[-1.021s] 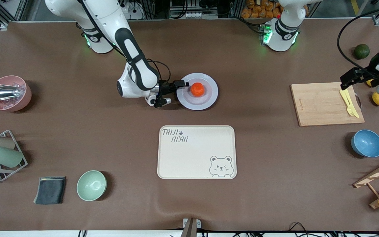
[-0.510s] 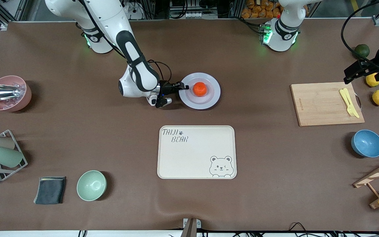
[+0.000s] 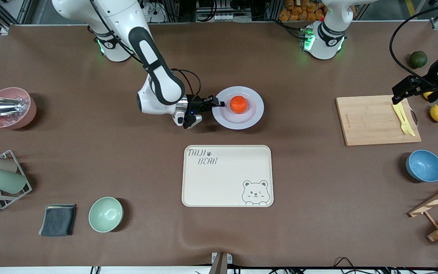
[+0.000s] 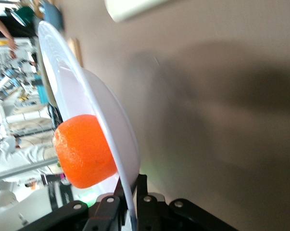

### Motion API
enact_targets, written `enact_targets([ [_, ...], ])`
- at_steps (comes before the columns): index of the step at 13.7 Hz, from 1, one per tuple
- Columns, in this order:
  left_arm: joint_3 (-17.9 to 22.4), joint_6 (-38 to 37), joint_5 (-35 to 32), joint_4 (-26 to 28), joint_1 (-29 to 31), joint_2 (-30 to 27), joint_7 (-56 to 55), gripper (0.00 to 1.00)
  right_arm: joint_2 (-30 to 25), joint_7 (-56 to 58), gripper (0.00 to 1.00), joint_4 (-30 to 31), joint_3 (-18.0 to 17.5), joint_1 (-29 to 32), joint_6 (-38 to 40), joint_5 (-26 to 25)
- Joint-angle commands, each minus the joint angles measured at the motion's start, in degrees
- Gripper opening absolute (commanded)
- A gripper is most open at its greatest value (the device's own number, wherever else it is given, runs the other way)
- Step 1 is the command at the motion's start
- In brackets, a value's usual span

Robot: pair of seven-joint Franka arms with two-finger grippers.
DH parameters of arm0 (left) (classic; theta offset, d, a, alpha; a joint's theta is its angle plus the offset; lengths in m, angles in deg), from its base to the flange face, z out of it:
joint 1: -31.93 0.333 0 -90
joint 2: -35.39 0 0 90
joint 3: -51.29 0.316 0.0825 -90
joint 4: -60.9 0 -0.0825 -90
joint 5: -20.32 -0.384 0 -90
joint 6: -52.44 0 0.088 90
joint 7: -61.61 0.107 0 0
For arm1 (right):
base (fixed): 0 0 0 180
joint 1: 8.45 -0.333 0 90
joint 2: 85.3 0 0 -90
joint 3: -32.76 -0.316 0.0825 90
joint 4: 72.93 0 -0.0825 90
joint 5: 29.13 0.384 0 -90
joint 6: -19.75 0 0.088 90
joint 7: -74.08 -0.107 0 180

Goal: Place orange and plate with both arms
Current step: 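Slide the plate with the right gripper onto the bear tray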

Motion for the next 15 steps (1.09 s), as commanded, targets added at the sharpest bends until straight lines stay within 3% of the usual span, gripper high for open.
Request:
enact_targets([
  [1,2.0,-0.4,1.2,-2.5,-2.0,1.5,1.0,1.0,1.0,-5.7,0.0,-6.5,-0.2,4.0,0.1,0.5],
  [9,3.3,-0.5,1.4,-1.5,-3.1,0.9,-0.3,1.0,17.2,-21.3,0.0,-29.9,0.0,11.8,-4.0,-3.9],
  [12,3.3,-0.6,1.4,-0.9,-2.8,0.9,-0.1,1.0,22.5,-27.5,0.0,-34.7,-0.1,11.1,-10.0,-6.1],
  [15,3.3,-0.5,2.1,-0.4,-2.9,0.9,-0.1,1.0,23.6,-28.3,0.0,-35.0,-0.2,10.8,-10.6,-5.6],
])
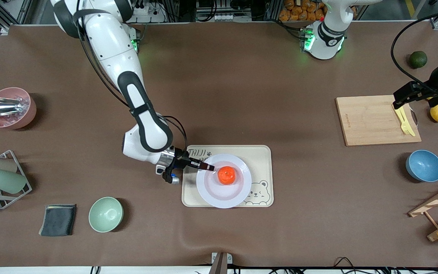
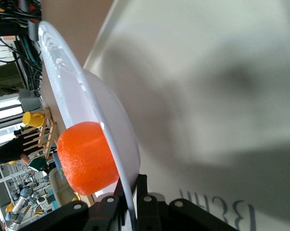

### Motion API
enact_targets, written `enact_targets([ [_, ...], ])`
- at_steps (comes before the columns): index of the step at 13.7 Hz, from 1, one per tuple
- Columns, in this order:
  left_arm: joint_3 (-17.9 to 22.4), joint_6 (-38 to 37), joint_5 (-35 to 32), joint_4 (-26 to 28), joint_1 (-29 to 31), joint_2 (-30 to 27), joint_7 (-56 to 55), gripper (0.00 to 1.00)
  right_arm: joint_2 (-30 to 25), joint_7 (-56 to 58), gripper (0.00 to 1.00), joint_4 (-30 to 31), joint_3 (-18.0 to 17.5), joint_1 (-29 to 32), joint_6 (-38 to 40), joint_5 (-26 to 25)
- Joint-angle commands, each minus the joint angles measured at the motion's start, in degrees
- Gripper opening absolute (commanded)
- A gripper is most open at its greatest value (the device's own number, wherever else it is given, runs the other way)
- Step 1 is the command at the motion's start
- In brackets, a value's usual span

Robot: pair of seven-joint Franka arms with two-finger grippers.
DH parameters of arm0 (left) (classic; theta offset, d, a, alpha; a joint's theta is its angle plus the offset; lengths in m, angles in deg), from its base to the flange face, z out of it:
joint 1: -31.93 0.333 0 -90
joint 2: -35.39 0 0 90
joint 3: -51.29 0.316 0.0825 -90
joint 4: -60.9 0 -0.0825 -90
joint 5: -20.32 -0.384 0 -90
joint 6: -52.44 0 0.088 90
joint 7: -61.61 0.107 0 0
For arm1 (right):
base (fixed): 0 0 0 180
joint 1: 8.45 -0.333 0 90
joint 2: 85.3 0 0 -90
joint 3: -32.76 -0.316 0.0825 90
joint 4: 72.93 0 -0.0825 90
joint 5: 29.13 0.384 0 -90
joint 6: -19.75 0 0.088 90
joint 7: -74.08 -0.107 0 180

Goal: Place orange and plate with both arms
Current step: 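Slide the plate with the right gripper onto the bear tray, then open the right gripper and release the plate on the tray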

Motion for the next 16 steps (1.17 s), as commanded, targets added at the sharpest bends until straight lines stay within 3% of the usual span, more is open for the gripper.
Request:
enact_targets([
  [1,0.6,-0.3,1.7,0.1,-0.6,0.1,0.0,1.0,1.3,-2.2,0.02,-2.5,-0.3,0.0,-0.5,-0.5],
  [2,0.4,-0.3,1.7,0.1,-0.7,0.0,-0.1,1.0,1.3,-2.2,0.69,-2.4,-0.3,0.0,-0.5,-0.5],
  [3,0.4,-0.2,1.8,0.0,-0.7,0.0,-0.1,1.0,1.0,-1.4,1.0,-2.1,-0.3,-0.4,-0.6,-1.1],
  [5,0.4,-0.1,1.8,-0.3,-0.8,0.0,-0.2,1.0,-0.3,-1.7,1.0,-1.9,-0.1,0.0,-0.6,-2.1],
  [13,0.4,0.0,1.4,-0.6,-0.9,0.3,-0.6,1.0,-9.1,-1.8,1.0,1.4,6.5,1.1,0.1,-27.6],
  [16,0.4,-0.1,1.4,-0.4,-0.8,0.3,-0.6,1.0,-12.0,-1.8,1.0,2.2,11.2,1.1,6.3,-34.9],
])
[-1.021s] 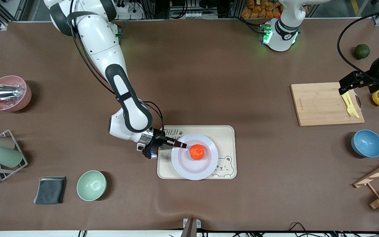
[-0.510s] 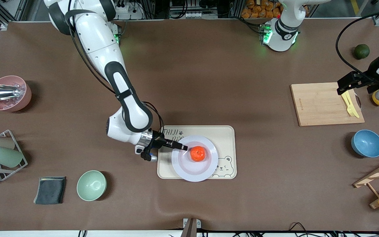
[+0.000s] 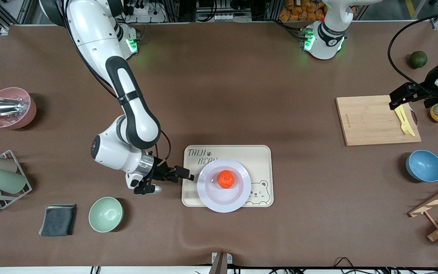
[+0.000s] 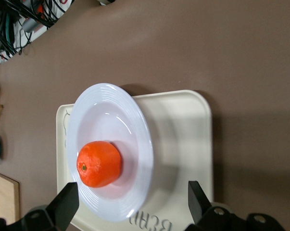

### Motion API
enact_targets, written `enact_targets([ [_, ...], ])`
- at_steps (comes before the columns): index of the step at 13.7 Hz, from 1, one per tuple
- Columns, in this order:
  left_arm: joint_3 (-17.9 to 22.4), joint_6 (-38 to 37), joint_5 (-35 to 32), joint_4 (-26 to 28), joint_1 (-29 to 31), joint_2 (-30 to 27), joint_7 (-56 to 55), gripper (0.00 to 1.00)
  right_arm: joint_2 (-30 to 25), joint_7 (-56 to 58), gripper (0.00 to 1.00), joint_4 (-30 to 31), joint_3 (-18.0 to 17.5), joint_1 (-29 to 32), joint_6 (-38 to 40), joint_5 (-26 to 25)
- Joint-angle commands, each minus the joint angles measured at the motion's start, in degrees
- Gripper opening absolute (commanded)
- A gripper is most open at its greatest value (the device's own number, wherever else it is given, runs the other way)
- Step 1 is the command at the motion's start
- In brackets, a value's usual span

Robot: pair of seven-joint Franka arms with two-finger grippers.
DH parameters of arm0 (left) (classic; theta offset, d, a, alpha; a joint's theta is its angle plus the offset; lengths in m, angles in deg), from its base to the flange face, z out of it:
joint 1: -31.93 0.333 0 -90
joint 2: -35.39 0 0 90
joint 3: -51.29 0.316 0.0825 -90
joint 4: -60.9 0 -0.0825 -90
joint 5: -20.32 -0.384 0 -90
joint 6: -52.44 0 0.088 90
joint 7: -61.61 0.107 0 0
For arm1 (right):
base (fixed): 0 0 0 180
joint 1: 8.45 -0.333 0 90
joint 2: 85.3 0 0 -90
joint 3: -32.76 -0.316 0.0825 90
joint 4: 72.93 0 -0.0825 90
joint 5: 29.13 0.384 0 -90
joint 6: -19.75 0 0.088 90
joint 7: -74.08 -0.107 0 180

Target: Place orange and plate with both arms

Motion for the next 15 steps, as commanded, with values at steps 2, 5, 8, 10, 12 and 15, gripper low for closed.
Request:
enact_targets([
  [2,0.4,-0.2,1.3,-0.3,-0.2,0.1,-0.9,1.0,-7.0,-0.2,1.0,3.2,4.6,1.5,10.6,-12.1],
  [5,0.4,-0.2,1.3,-0.5,-0.2,0.2,-1.1,1.0,-12.8,0.1,1.0,3.3,4.5,6.3,20.0,-28.3],
  [8,0.4,-0.2,1.3,-0.4,-0.1,0.2,-1.1,1.0,-19.2,0.1,1.0,3.2,4.1,9.8,26.8,-39.1],
  [10,0.4,-0.2,1.2,-0.5,-0.4,0.2,-1.1,1.0,-23.4,-0.1,1.0,3.3,2.7,12.3,31.5,-44.2],
  [12,0.4,-0.2,0.9,-0.7,-0.5,0.3,-1.0,1.0,-26.8,-0.1,1.0,2.8,1.9,14.9,34.9,-49.0],
  [15,0.4,-0.3,0.6,-1.7,-0.5,0.3,-0.3,1.0,-31.8,-0.9,1.0,2.8,-7.4,23.7,35.9,-57.1],
])
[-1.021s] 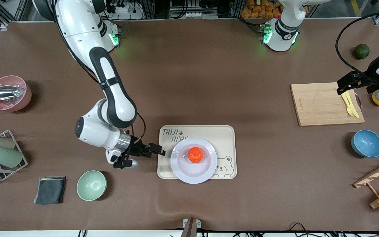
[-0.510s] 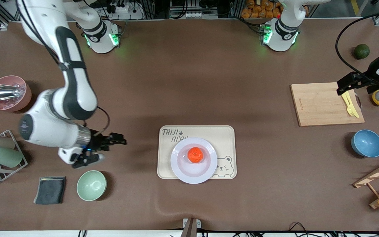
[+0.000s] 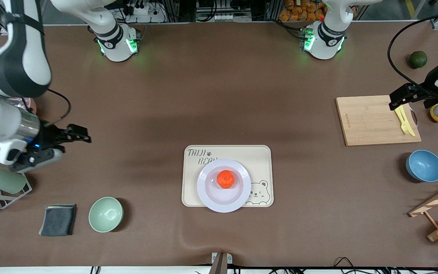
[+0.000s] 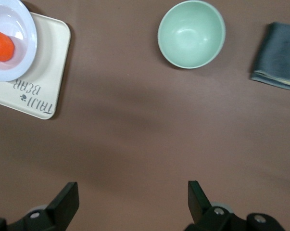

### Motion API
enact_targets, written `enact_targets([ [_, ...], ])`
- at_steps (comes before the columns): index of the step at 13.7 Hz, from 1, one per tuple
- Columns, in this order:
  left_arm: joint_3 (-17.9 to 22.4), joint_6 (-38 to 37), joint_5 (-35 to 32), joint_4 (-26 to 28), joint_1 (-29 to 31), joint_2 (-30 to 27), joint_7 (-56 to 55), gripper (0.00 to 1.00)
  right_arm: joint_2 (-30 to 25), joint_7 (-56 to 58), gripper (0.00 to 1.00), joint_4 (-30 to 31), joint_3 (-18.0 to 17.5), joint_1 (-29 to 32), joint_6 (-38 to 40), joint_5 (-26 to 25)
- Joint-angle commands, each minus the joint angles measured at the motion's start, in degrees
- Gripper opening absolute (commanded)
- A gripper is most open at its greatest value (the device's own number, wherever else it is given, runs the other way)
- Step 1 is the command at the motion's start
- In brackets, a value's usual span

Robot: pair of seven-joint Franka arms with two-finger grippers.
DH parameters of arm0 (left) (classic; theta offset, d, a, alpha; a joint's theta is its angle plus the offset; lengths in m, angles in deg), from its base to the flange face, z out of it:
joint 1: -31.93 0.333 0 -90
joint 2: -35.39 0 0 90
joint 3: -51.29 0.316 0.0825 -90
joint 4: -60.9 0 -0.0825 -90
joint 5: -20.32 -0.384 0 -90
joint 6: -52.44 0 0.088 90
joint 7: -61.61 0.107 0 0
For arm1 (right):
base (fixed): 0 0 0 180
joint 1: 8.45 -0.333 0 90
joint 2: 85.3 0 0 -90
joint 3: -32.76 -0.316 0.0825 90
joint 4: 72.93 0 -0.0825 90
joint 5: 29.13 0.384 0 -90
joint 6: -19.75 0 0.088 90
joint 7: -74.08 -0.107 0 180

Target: Place orange and plate with both arms

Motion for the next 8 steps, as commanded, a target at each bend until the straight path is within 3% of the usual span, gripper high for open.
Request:
enact_targets([
  [1,0.3,-0.3,0.6,-1.4,-0.1,0.1,-0.2,1.0,-6.1,-3.0,1.0,2.5,-9.9,8.6,0.1,-6.7],
  [2,0.3,-0.3,0.6,-1.4,-0.1,0.1,-0.4,1.0,-7.7,-6.0,1.0,2.5,-11.5,10.0,1.5,-7.7],
  [8,0.3,-0.4,0.6,-1.7,0.0,0.1,0.1,1.0,-15.4,-23.9,1.0,3.5,-11.7,11.6,10.6,-7.8],
])
